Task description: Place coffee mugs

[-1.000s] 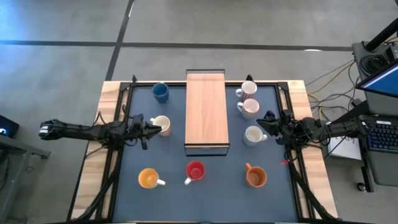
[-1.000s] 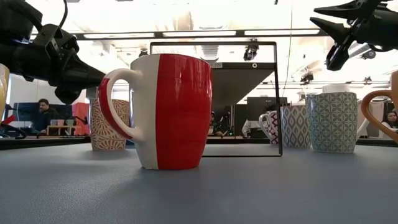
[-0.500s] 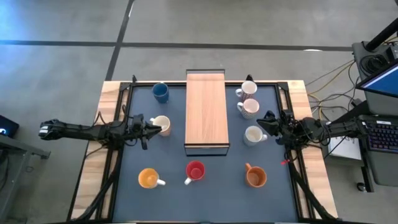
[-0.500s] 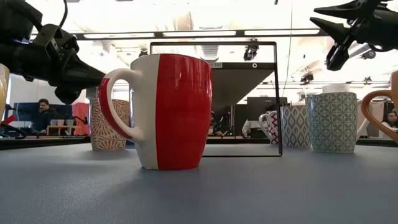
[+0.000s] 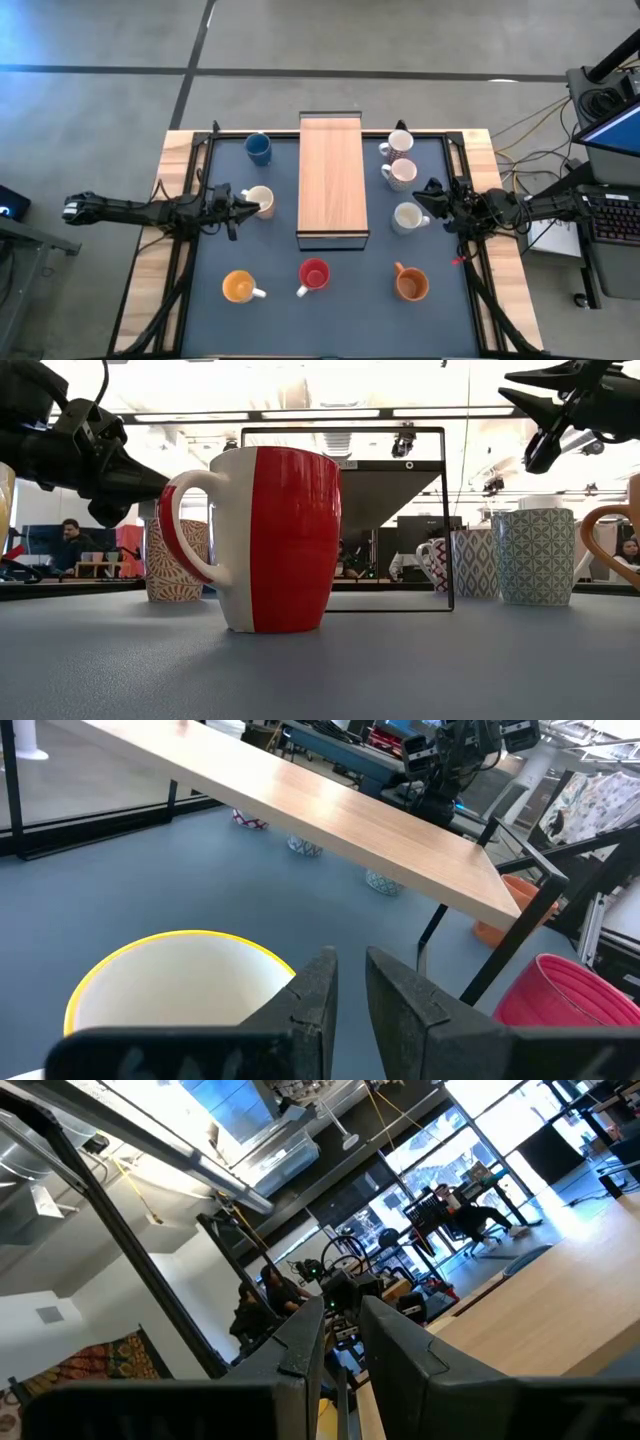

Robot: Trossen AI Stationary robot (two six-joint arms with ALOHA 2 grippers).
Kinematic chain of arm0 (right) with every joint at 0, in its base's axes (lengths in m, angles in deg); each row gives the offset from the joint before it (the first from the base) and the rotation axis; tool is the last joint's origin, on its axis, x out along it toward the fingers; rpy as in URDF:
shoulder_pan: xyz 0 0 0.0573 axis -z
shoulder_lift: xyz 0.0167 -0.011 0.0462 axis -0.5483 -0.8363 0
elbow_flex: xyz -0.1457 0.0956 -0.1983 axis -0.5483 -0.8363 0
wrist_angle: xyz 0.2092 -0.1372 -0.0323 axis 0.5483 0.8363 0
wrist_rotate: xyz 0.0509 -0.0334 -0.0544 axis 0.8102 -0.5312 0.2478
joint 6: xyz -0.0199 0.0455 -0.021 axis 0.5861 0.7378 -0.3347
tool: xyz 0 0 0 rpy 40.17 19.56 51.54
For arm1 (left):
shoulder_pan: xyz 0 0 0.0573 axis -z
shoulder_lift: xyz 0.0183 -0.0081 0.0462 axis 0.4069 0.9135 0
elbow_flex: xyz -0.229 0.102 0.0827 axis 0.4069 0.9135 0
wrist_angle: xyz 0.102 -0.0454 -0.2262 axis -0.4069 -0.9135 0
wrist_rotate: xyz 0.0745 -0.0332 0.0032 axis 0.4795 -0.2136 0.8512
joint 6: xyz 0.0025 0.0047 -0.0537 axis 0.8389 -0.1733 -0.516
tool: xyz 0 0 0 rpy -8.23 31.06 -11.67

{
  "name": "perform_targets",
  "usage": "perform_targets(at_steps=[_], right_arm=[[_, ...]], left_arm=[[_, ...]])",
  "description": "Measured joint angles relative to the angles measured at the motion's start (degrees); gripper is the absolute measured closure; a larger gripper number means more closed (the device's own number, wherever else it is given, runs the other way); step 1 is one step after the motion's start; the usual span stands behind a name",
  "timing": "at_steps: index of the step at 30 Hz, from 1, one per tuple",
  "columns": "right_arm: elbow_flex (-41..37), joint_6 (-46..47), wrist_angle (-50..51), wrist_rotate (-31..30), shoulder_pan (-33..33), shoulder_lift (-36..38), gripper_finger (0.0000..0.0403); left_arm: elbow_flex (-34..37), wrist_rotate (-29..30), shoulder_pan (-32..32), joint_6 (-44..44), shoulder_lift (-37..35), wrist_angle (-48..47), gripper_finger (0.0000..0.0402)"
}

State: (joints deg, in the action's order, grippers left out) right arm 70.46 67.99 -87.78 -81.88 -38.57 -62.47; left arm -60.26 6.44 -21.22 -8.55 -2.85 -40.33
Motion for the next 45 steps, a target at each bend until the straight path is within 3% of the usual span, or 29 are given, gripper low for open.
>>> perform_targets(at_steps=[21, 29, 34, 39, 45], right_arm=[[0.0, 0.02, 0.0, 0.0, 0.0, 0.02, 0.0342], [0.0, 0.02, 0.02, 0.0, -0.02, 0.02, 0.0342], [-0.01, 0.02, 0.0, 0.01, 0.0, 0.02, 0.0342], [0.0, 0.01, 0.0, 0.02, 0.0, 0.02, 0.0342], [0.0, 0.02, 0.0, 0.0, -0.02, 0.02, 0.0342]], left_arm=[[0.01, 0.01, 0.02, 0.12, 0.01, 0.02, 0.0363], [0.01, 3.21, 0.0, 3.34, 0.02, 3.65, 0.0363], [0.01, 9.57, 0.02, 13.15, 0.07, 7.39, 0.0363], [0.01, 21.46, -0.04, 8.56, 0.02, 9.58, 0.0363], [0.02, 23.28, -0.53, 14.86, 0.02, 16.7, 0.0363]])
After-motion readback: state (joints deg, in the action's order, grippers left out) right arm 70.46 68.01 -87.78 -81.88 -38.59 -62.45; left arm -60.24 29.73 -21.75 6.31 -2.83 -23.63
